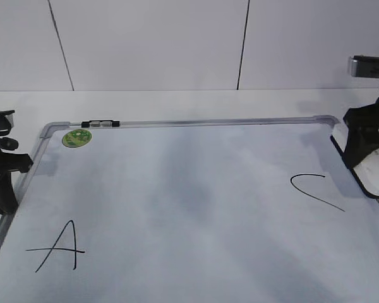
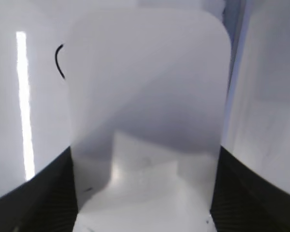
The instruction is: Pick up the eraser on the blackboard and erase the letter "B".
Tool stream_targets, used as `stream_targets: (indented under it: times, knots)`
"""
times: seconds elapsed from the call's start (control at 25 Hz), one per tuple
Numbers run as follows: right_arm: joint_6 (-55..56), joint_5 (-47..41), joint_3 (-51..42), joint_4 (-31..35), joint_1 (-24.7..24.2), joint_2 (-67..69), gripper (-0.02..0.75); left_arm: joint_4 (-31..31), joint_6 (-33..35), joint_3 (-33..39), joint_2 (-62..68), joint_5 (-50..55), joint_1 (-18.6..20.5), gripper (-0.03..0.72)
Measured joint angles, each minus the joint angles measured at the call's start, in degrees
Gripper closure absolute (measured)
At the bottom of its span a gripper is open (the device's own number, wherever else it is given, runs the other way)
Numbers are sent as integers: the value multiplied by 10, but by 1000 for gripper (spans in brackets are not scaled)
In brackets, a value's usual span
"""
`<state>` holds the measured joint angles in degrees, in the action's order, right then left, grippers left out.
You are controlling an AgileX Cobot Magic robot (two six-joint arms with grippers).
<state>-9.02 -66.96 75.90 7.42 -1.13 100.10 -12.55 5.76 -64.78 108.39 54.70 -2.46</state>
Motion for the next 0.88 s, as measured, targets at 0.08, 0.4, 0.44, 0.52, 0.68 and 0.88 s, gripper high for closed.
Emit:
stream_targets:
  times: [0.08,0.4,0.44,0.52,0.68,0.88]
  knots:
    - [0,2,0,-9,0,11,209,0,0,0,0,0,0,672]
    - [4,13,0,-30,0,45,209,0,0,0,0,0,0,672]
    - [5,16,0,-30,0,49,209,0,0,0,0,0,0,672]
    - [6,20,0,-30,0,58,209,0,0,0,0,0,0,672]
    - [11,31,0,-30,0,70,209,0,0,0,0,0,0,672]
    - [14,34,0,-32,0,91,209,0,0,0,0,0,0,672]
